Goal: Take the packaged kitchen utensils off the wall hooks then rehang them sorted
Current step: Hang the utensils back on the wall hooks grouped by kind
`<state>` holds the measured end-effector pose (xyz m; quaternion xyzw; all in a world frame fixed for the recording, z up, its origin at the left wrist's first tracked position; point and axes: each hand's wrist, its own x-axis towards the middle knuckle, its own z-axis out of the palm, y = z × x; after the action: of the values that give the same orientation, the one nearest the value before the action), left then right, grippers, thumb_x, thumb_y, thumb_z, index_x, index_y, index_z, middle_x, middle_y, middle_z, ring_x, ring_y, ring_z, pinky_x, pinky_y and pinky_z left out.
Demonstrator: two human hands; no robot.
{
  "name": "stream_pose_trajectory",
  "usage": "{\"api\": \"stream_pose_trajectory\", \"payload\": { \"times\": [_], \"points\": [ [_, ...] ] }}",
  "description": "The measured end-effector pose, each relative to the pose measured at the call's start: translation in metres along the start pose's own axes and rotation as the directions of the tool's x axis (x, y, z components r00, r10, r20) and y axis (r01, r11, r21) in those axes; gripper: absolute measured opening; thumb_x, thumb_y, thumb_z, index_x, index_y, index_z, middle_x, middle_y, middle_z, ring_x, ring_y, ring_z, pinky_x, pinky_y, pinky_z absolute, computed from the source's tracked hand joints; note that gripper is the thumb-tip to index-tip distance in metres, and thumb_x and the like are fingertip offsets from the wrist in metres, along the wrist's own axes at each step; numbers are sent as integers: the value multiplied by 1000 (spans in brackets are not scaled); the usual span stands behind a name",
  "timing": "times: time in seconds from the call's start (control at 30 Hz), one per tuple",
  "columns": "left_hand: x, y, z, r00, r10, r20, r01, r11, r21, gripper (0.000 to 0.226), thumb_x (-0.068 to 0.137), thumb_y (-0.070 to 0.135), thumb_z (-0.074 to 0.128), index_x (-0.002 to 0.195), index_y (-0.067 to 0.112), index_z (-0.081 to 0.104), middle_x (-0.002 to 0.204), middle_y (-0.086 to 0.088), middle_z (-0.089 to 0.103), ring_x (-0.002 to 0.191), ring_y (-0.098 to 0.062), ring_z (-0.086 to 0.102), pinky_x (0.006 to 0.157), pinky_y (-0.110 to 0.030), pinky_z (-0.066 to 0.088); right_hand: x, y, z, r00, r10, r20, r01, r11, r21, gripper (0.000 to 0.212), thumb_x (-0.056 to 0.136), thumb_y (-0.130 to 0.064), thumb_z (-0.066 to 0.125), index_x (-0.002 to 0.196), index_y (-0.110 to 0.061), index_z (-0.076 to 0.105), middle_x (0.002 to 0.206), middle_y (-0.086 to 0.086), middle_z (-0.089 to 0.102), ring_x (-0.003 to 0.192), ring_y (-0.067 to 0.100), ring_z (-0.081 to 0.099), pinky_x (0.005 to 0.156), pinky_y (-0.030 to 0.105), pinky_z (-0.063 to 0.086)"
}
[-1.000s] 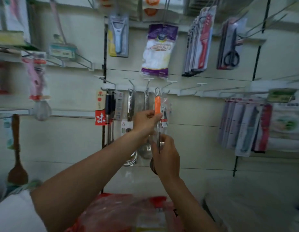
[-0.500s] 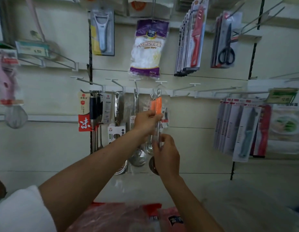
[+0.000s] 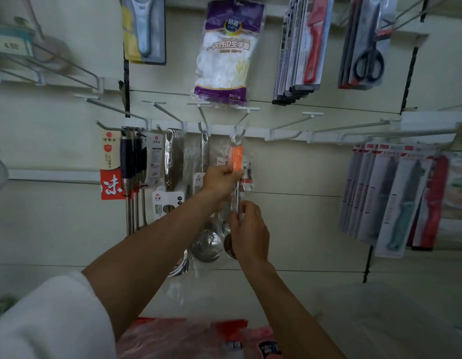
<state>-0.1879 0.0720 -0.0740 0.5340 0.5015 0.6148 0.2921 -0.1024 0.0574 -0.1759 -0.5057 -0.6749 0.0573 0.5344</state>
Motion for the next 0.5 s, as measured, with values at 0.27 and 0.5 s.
{"api": "stream_pose_trajectory", "payload": {
  "times": [0.27,0.5],
  "points": [
    [43,-18,6,999,-34,-13,34,999,-5,24,92,18,66,113,7,70,104,-12,72,96,-29,69,85,-49,58,31,17,32,1000,-5,10,5,1000,14,25,101,-29,54,123,-16,54,118,2,58,92,17,63,72,22,43],
    [37,-27,7,994,-41,-103,35,998,-60,26,87,22,72,109,8,71,107,-8,72,96,-22,68,94,-44,55,23,26,46,996,-80,-35,80,997,-16,49,99,-33,56,143,-15,44,136,8,52,118,25,55,94,37,48]
  ]
}}
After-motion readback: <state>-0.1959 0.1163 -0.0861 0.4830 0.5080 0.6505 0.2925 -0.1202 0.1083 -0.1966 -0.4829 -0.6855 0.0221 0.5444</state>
